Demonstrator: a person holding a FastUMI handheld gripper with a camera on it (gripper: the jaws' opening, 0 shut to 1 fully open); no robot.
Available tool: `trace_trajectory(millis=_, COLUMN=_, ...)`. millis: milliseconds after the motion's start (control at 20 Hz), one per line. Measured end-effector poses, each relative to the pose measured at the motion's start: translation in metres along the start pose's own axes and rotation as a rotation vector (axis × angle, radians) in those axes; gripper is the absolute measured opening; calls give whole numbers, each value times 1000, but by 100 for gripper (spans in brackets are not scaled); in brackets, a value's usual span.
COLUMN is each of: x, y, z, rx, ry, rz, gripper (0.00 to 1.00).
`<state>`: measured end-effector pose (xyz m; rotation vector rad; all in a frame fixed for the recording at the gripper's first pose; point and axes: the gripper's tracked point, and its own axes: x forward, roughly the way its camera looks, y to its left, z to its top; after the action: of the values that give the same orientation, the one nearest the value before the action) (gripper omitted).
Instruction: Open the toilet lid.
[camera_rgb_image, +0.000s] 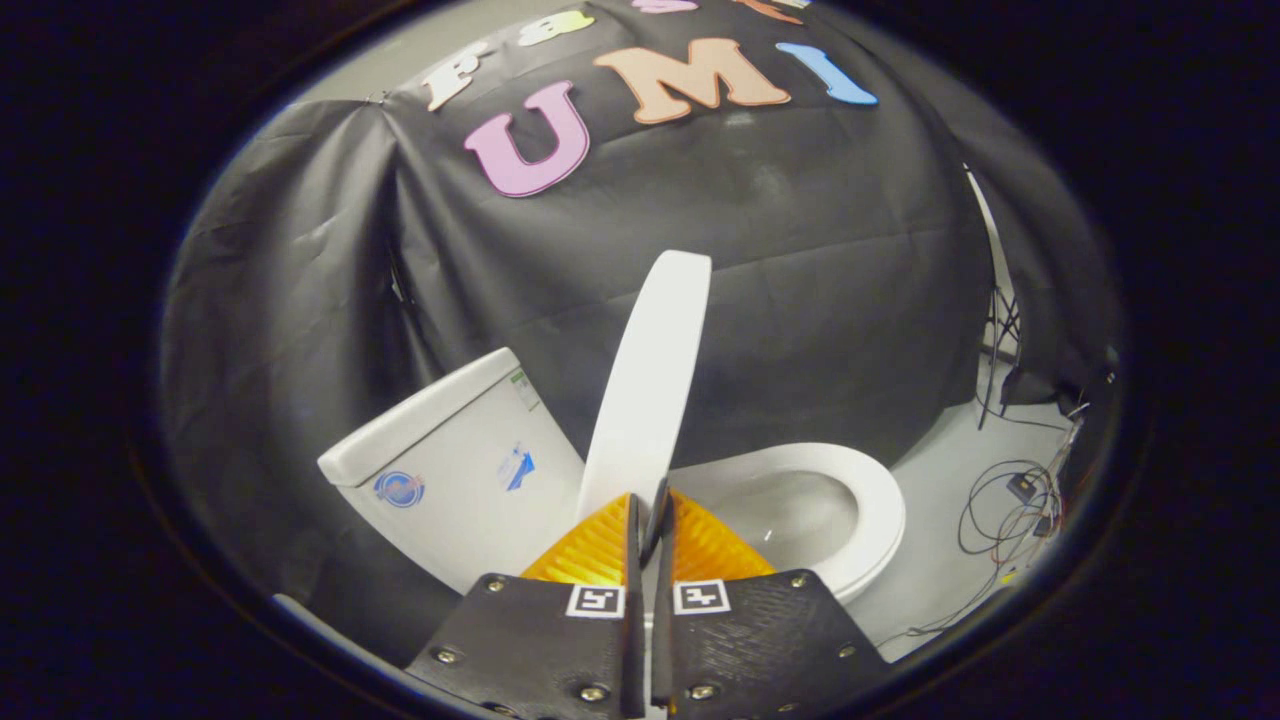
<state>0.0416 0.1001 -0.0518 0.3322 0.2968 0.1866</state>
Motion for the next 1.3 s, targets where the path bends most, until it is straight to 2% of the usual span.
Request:
trace_trajectory(millis=750, x=4, y=59, z=10, rx=-133, ry=-64, rz=36, gripper=4)
trace_trajectory(millis=1300, x=5, y=88, z=9, rx=-157, ry=-77, rz=83, gripper=4)
